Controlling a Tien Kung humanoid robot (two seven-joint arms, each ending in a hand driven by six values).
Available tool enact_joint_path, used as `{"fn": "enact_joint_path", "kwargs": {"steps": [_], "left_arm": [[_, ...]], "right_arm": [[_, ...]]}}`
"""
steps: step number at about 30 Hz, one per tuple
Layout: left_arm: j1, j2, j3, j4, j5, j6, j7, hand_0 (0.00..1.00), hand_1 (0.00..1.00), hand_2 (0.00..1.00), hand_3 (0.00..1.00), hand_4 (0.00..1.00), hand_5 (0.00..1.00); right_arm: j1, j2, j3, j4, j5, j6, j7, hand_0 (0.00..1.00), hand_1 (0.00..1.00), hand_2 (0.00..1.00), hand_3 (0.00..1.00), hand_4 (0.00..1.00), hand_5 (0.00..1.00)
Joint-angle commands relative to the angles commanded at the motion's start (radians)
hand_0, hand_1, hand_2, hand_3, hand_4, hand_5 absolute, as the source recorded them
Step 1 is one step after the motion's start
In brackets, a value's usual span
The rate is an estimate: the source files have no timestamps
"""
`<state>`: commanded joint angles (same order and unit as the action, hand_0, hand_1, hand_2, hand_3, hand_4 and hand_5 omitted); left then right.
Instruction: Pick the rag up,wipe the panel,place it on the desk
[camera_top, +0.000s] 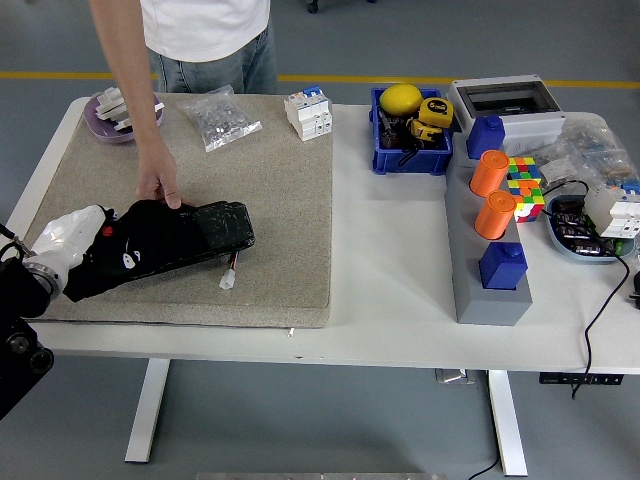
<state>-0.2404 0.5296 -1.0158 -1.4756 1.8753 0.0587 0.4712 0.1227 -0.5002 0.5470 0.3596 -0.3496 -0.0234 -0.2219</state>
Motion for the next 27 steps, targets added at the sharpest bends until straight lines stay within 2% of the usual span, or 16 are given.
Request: {"fn": "enact_joint_path", "kwargs": {"steps": [13,19,27], "left_arm": [[-0.13,-0.062,0.134,0.052,-0.02,0.001,0.002,0.201,0.117,0.55,0.571,0.579,0.002],[-0.188,-0.093,0.172,0.066,-0.021,-0.002,0.009,0.2,0.117,0.55,0.571,0.579,0.002],[-0.248,-0.149,0.205,0.113,-0.025,-0.002,0.009,0.2,0.117,0.551,0.572,0.58,0.002]], "right_arm": [[0.005,-0.001,-0.009,0.001,0.003,0.0,0.001,0.751,0.612,0.638,0.617,0.998,0.628],[0.01,-0.004,-0.013,0.002,0.004,0.001,0.0,0.751,0.611,0.638,0.617,0.998,0.628],[0.015,-0.004,-0.005,0.008,-0.01,-0.002,0.002,0.751,0.612,0.638,0.617,0.998,0.627]]}}
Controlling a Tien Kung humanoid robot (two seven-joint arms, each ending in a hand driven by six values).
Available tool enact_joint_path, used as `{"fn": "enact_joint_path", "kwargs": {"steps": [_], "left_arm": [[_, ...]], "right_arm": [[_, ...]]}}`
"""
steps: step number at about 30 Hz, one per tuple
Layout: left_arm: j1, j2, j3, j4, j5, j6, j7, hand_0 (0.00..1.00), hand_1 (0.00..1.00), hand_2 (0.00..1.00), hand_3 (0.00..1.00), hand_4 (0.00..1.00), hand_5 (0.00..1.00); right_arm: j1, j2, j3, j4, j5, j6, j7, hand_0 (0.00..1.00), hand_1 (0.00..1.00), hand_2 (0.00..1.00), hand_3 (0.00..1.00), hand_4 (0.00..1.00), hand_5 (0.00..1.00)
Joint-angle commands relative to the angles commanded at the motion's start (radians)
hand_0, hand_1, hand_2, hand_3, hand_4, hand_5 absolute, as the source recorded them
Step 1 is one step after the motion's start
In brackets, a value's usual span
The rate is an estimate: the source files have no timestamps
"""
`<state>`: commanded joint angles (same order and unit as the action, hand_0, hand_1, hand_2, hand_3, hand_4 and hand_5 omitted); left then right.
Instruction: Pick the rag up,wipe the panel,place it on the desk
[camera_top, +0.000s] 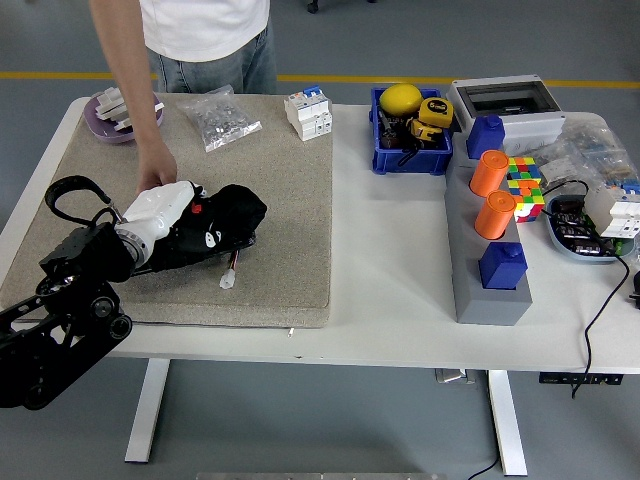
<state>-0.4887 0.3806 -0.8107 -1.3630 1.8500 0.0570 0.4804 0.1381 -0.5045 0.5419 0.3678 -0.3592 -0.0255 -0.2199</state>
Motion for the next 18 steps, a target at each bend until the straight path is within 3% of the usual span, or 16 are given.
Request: {"fn": "enact_joint_path", "kwargs": {"steps": [9,18], "left_arm": [[-0.007,-0.021,0.013,0.021,-0.005,-0.001,0.001,0.2,0.117,0.551,0.573,0.581,0.002],[0.008,-0.009,0.001,0.008,0.002,-0.001,0.003,0.2,0.117,0.55,0.572,0.582,0.002]], "right_arm": [[-0.003,0.0,0.002,0.001,-0.003,0.002,0.0,0.751,0.612,0.637,0.616,0.998,0.629],[-0.004,0.0,0.003,0.001,-0.002,0.001,-0.001,0.751,0.612,0.637,0.616,0.998,0.627]]}}
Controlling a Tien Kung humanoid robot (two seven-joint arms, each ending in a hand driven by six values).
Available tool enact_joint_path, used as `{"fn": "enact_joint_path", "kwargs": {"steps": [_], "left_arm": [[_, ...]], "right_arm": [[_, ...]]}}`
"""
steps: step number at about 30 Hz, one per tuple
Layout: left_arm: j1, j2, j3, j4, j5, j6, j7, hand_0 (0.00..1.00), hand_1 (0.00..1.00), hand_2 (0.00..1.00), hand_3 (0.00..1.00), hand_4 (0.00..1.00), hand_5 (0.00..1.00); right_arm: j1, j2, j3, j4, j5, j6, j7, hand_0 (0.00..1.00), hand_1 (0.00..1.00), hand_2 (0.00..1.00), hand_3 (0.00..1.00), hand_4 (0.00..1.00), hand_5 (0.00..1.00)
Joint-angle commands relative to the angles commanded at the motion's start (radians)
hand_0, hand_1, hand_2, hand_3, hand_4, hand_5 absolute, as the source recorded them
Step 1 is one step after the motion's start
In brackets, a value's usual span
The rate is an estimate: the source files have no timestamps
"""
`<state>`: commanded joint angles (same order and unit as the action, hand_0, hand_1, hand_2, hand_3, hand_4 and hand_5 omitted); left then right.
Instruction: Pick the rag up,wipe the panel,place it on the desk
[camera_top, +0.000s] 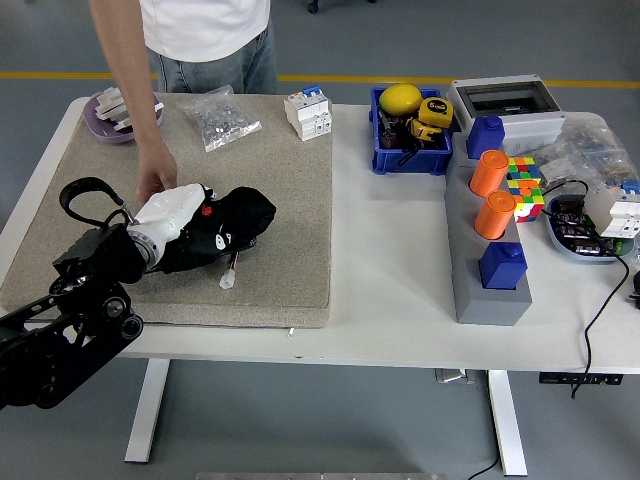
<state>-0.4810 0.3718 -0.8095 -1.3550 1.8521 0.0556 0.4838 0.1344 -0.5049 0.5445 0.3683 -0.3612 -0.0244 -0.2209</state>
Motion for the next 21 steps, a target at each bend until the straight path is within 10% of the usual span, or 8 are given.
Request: {"fn": "enact_joint_path", "kwargs": {"steps": [21], "left_arm": [[0.109,0.088,-0.086,-0.033,0.028,-0.006,0.006,0.205,0.117,0.552,0.575,0.582,0.002]], "right_arm": [[-0.01,0.0,0.011,-0.005,-0.001,0.0,0.002,0.751,0.612,0.637,0.616,0.998,0.627]]}}
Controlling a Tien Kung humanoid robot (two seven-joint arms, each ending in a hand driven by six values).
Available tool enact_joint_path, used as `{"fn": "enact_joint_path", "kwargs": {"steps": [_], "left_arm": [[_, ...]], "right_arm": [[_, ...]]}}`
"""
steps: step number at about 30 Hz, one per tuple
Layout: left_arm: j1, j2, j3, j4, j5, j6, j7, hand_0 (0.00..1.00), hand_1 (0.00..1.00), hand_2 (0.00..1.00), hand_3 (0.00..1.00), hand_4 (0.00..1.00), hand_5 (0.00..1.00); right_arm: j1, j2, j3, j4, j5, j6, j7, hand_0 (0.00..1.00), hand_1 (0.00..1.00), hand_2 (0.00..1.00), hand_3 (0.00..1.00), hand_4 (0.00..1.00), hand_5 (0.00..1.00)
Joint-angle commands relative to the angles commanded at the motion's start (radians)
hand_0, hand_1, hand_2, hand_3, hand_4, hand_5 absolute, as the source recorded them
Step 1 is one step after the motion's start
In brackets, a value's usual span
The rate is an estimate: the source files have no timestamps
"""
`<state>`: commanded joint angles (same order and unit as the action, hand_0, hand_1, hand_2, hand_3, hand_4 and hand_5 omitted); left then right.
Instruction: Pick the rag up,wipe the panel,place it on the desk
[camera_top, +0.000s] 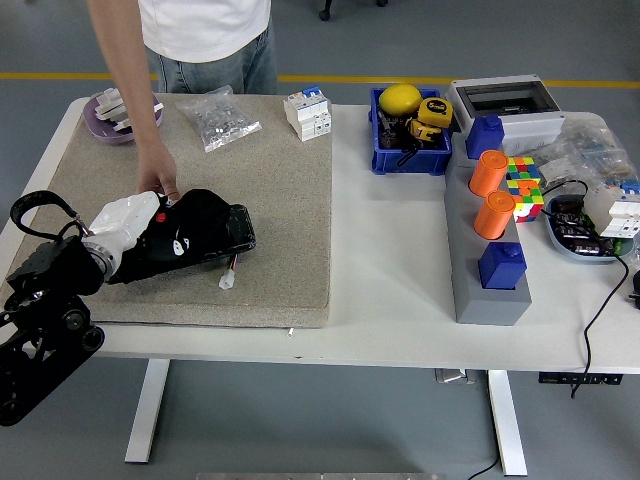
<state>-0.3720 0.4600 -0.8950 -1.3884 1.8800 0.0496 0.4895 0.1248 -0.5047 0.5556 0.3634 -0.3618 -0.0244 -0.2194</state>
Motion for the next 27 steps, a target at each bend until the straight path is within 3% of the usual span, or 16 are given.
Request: {"fn": "enact_joint_path", "kwargs": {"steps": [27], "left_arm": [[0.184,0.091,-0.218,-0.029,0.038,-0.005,0.004,0.207,0.117,0.551,0.575,0.585,0.002]], "right_arm": [[-0.013,0.001,0.01,-0.005,0.002,0.003,0.0,0.751,0.612,0.637,0.615,0.998,0.627]]}}
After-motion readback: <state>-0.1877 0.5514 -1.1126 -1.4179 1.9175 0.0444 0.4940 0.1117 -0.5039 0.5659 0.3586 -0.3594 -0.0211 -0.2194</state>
